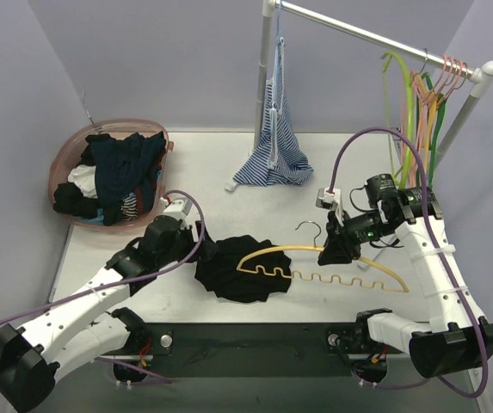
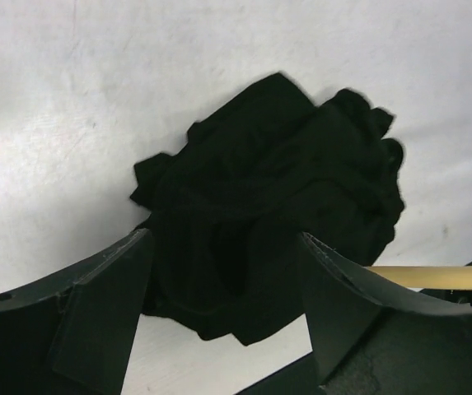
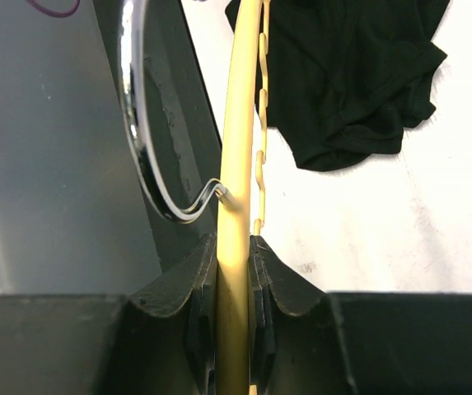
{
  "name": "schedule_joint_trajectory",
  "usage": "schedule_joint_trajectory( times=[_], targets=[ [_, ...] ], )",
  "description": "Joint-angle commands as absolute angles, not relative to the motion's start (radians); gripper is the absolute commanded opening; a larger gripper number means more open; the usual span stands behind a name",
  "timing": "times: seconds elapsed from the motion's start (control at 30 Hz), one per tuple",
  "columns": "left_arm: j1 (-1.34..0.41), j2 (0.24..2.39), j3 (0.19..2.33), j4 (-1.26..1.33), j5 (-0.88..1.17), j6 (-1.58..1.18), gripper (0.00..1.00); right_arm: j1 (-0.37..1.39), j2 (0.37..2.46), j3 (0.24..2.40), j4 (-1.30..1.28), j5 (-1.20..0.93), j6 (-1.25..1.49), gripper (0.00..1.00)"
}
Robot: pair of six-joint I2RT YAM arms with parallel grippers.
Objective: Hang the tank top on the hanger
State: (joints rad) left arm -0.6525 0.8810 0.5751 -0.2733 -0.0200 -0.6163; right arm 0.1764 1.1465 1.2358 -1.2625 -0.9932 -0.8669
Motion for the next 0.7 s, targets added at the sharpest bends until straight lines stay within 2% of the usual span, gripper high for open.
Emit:
schedule_joint_trajectory(
  times=[0.0, 0.03, 0.1, 0.13, 0.2, 0.27, 0.33, 0.37, 0.5, 0.67],
  targets=[
    [-0.649, 0.981, 0.655, -0.412, -0.080, -0.684, 0.75, 0.158, 1.129, 1.223, -1.259, -1.068, -0.851, 0.00],
    [-0.649, 0.998, 0.679, -0.426, -0.095, -0.683, 0.74, 0.155, 1.127, 1.220, -1.255, -1.071, -0.850, 0.00],
    [-0.649, 1.037, 0.696, -0.454, -0.103, -0.681, 0.65, 0.149, 1.126, 1.210, -1.250, -1.074, -0.847, 0.00],
    [-0.650, 1.046, 0.707, -0.460, -0.106, -0.681, 0.55, 0.149, 1.124, 1.209, -1.246, -1.074, -0.844, 0.00],
    [-0.650, 1.071, 0.715, -0.472, -0.104, -0.681, 0.45, 0.147, 1.121, 1.203, -1.238, -1.075, -0.836, 0.00],
    [-0.650, 1.084, 0.724, -0.476, -0.081, -0.677, 0.24, 0.147, 1.124, 1.203, -1.230, -1.074, -0.830, 0.00],
    [-0.650, 1.089, 0.726, -0.472, -0.060, -0.669, 0.18, 0.149, 1.137, 1.209, -1.226, -1.080, -0.828, 0.00],
    [-0.650, 1.088, 0.727, -0.471, -0.052, -0.663, 0.07, 0.150, 1.141, 1.213, -1.224, -1.080, -0.828, 0.00],
    [-0.650, 1.072, 0.759, -0.479, -0.018, -0.637, 0.00, 0.181, 1.205, 1.287, -1.220, -1.075, -0.824, 0.00],
    [-0.650, 1.046, 0.810, -0.532, -0.003, -0.604, 0.00, 0.265, 1.301, 1.433, -1.223, -1.016, -0.808, 0.00]
  ],
)
